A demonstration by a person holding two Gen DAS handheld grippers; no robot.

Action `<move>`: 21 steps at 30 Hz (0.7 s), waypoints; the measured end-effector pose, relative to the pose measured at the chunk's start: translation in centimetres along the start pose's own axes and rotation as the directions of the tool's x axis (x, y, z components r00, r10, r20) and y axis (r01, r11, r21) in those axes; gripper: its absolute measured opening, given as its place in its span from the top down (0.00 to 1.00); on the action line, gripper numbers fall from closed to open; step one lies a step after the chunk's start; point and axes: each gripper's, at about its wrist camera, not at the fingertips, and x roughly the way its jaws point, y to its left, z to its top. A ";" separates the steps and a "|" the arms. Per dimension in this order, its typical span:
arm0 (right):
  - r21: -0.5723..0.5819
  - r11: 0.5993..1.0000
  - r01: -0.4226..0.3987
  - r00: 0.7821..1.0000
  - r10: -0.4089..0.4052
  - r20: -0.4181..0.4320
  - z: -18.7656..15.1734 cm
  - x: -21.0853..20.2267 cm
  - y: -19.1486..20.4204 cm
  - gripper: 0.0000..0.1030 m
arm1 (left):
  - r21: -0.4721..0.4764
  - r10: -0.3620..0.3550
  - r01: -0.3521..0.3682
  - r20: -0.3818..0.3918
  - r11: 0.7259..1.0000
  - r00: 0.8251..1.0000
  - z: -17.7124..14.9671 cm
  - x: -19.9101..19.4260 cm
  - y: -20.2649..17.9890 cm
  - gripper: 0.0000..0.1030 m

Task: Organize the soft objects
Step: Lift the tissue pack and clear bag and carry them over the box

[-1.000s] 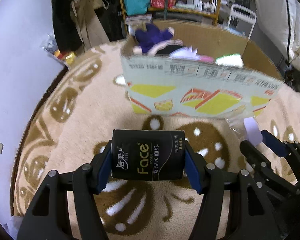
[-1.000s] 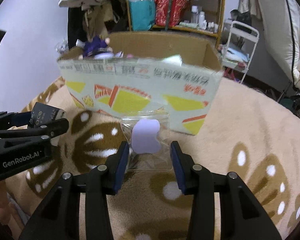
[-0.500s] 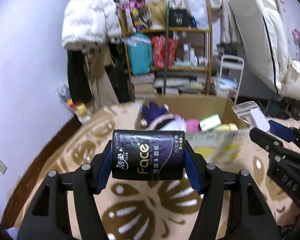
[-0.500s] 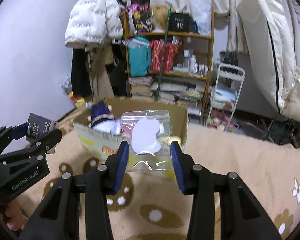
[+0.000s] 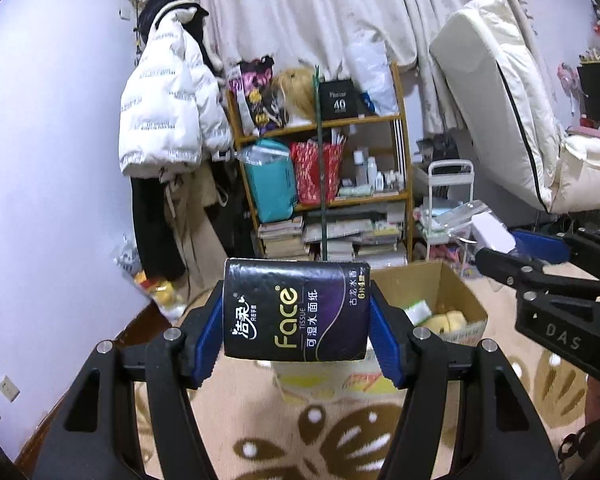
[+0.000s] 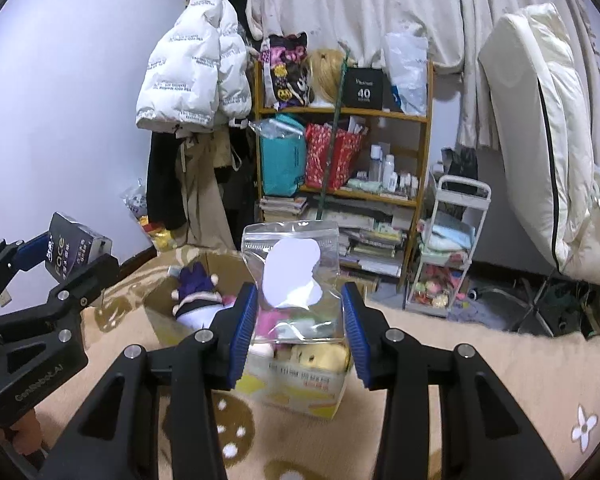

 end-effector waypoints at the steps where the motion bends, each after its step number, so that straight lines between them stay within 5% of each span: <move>1: -0.003 1.000 -0.002 1.000 0.003 0.007 0.3 0.3 0.0 0.56 | -0.004 0.001 -0.001 0.010 1.000 1.000 0.2 0.1 0.1 0.39; 11: 0.007 1.000 -0.014 0.999 0.014 0.042 1.8 3.3 -1.5 0.56 | 0.023 0.004 -0.005 0.065 1.000 0.998 2.3 2.8 -0.1 0.39; 21: 0.009 0.999 -0.039 0.999 0.039 0.010 0.6 5.9 -2.4 0.55 | 0.041 -0.023 0.022 0.023 0.999 0.999 1.3 6.5 -0.8 0.38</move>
